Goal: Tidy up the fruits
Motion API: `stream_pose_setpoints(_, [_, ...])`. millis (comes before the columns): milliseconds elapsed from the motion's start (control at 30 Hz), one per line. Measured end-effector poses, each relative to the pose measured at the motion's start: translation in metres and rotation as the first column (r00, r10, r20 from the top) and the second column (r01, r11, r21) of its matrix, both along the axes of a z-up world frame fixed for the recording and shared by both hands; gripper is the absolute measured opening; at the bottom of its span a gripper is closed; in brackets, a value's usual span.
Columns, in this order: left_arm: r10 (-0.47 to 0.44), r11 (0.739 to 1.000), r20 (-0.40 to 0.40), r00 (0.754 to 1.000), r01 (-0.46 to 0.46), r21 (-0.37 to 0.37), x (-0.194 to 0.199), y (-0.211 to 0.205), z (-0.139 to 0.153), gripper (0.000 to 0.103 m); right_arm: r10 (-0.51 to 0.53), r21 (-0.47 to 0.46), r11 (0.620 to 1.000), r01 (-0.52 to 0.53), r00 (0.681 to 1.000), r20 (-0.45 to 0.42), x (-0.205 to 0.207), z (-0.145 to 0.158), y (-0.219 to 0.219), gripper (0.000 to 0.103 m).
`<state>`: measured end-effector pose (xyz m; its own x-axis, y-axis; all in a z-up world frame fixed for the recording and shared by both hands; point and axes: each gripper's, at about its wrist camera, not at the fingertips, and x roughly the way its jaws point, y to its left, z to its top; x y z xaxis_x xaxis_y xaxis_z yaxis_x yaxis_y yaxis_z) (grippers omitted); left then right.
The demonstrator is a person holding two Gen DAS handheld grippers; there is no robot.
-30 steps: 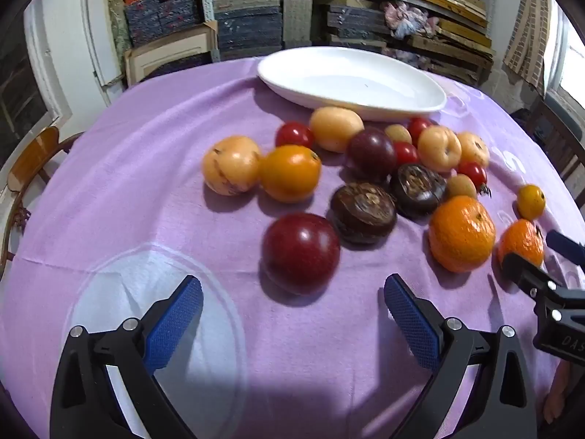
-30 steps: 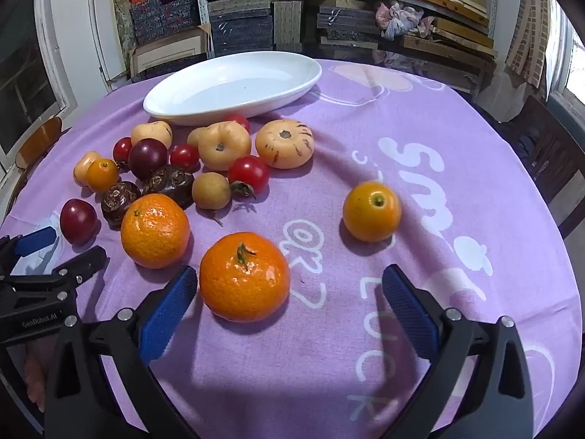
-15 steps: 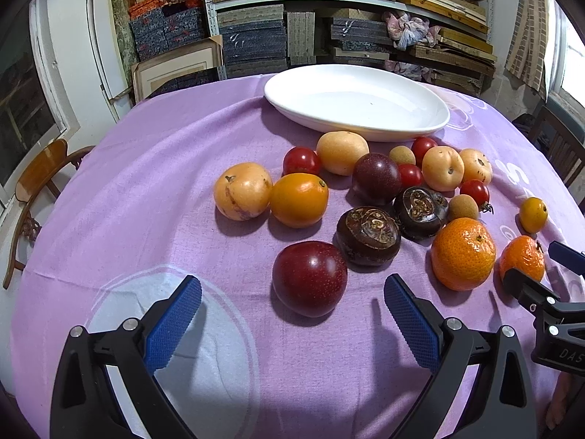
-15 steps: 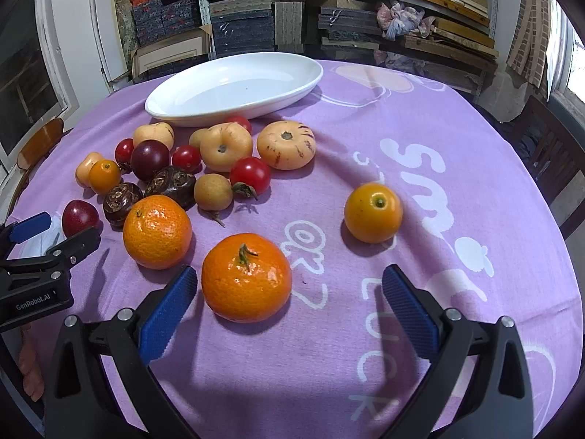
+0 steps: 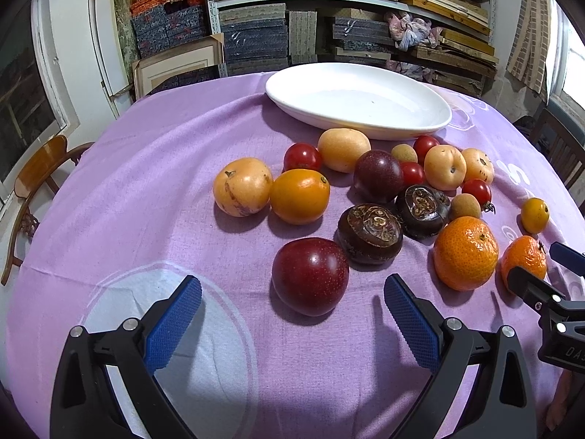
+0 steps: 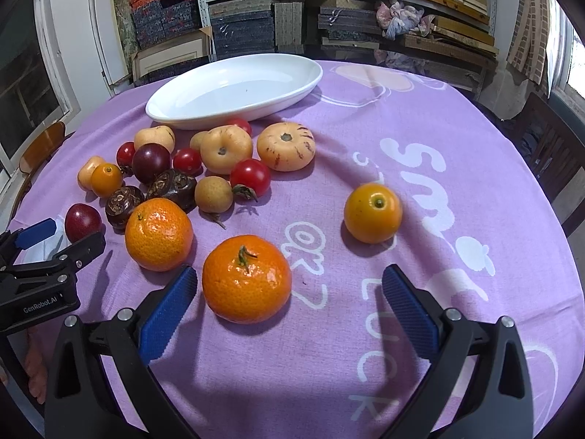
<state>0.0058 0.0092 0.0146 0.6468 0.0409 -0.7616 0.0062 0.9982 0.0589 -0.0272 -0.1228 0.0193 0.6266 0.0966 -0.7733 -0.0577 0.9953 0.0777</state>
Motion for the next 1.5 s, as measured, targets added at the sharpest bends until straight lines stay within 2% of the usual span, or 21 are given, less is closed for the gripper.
stream_pose_setpoints(1500, [-0.002,1.0,-0.007,1.0,0.002,0.0,0.0001,-0.002,-0.002,0.1,-0.001,0.011,1.0,0.001,1.0,0.004,-0.0008,-0.0012,-0.0024,0.099])
